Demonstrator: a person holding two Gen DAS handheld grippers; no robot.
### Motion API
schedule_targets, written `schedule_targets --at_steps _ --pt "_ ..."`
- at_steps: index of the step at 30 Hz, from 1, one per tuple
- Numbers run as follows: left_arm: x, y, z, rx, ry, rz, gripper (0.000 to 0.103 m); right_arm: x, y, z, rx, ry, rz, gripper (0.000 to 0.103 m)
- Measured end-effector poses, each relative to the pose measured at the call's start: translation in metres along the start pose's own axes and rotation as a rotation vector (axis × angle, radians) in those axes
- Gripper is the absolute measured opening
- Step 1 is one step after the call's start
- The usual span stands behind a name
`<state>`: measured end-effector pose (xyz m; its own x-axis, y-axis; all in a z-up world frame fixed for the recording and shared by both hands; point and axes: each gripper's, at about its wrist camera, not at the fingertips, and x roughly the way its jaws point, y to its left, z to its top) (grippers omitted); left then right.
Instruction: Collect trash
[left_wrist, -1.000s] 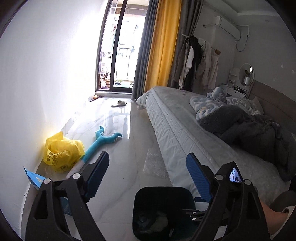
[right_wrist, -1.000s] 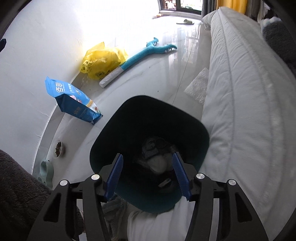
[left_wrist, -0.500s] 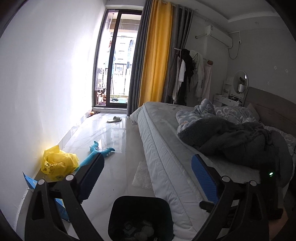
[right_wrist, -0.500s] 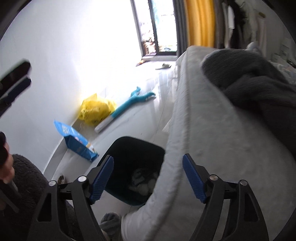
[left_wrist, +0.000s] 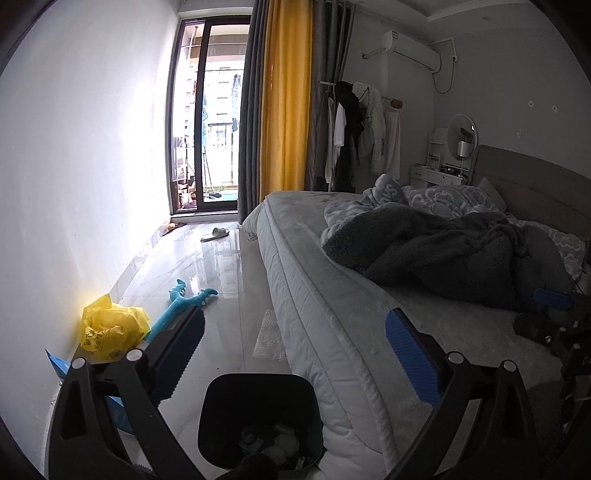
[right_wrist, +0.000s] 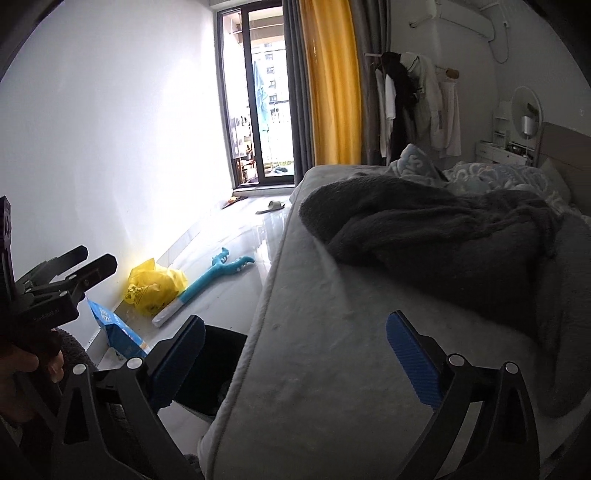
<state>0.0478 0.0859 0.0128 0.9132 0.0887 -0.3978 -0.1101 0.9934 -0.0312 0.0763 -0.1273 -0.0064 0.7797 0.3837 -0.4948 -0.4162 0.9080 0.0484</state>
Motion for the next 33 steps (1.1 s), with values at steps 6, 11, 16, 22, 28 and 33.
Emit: schedule_targets --at_steps 6,11,16,22,28,33 --pt "-0.005 -0.018 -0.007 0.046 0.011 -0.019 0.1 -0.031 -0.032 -0.021 0.037 -0.03 -0.076 0.1" --pt "-0.01 -0.031 -0.01 0.04 0.018 -0.056 0.1 -0.045 -0.046 -0.036 0.056 -0.03 -0.109 0.1" --pt "-0.016 -0.042 -0.01 0.045 0.002 -0.053 0.1 -0.051 -0.054 -0.044 0.106 -0.037 -0.096 0.1" --pt "-0.017 -0.054 -0.011 0.083 -0.012 -0.038 0.1 -0.049 -0.053 -0.042 0.1 -0.042 -0.059 0.1" --pt "-0.013 -0.052 -0.013 0.057 0.015 -0.075 0.1 -0.051 -0.051 -0.043 0.098 -0.04 -0.054 0.1" --pt "-0.012 -0.051 -0.014 0.046 0.03 -0.089 0.1 -0.053 -0.05 -0.043 0.097 -0.044 -0.054 0.1"
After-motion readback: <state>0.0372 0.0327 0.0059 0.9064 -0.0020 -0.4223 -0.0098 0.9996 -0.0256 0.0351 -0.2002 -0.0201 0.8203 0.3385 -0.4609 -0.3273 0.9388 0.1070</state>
